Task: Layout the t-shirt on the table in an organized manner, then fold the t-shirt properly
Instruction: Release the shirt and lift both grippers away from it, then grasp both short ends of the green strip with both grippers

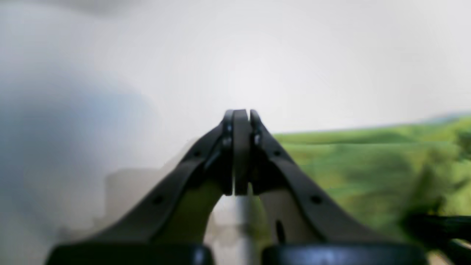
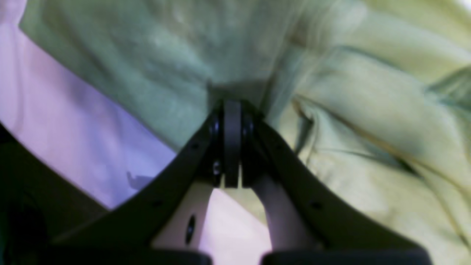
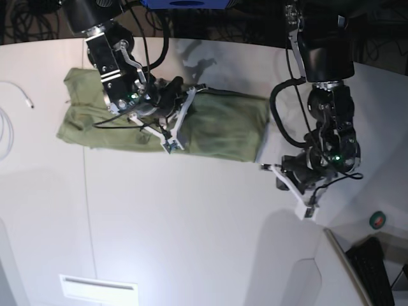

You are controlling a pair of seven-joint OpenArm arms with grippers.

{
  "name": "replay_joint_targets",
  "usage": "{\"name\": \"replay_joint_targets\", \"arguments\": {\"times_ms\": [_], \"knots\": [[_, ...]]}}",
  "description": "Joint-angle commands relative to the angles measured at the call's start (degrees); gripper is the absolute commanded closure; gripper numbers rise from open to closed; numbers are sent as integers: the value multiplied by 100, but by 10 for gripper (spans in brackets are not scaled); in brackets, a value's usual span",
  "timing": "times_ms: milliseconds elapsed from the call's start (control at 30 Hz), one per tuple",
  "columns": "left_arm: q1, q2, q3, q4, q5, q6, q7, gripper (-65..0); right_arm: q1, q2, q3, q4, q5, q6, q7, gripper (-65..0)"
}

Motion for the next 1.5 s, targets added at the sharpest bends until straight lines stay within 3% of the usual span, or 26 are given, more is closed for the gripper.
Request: {"name": "replay_joint_targets", "arguments": {"times_ms": [0, 100, 267, 400, 500, 633, 733, 800, 900, 1033, 1200, 1333, 1467], "knots": [[11, 78, 48, 234, -117, -79, 21, 0, 51, -15, 20, 415, 54, 25, 99, 0], [284, 175, 65, 569, -160, -79, 21, 0, -134, 100, 415, 1171, 54, 25, 99, 0], [407, 280, 276, 120, -1136, -79, -40, 0, -380, 100, 1620, 1883, 54, 51, 99, 0], [293, 262, 971, -697, -1321, -53, -665, 0, -397, 100, 2727, 1857, 81, 60, 99, 0], [363, 271, 1437, -1040, -1321, -53, -919, 0, -380, 117, 3650, 1857, 723, 69, -156, 0], [583, 262, 1551, -1304, -1321, -53, -1245, 0, -134, 258, 4653, 1453, 1584, 69, -753, 0], [723, 69, 1542, -1295, -1338, -53, -1271, 0, 95, 653, 5171, 670, 2147, 113, -1237, -203], [776, -45, 1542, -1295, -1338, -53, -1280, 0, 174, 952, 5453, 125, 2736, 464, -1588, -329], [750, -133, 1534, -1295, -1347, -53, -1280, 0, 192, 1357, 5479, -657, 3316, 1018, -1703, -447], [714, -168, 1191, -1102, -1356, -53, -1271, 0, 271, 1506, 5268, -1071, 3369, 1422, -1817, -440], [890, -203, 672, -3, -1374, -53, -1166, 0, 253, 1392, 4943, -1132, 3342, 1431, -1896, -446], [1066, -300, -260, 674, -1374, -141, -497, 0, 253, 1383, 4741, -1132, 3360, 1431, -1843, -447], [1268, -731, -1130, 305, -1365, -906, -462, 0, 244, 1348, 4450, -1167, 3342, 1431, -1764, -447]]}}
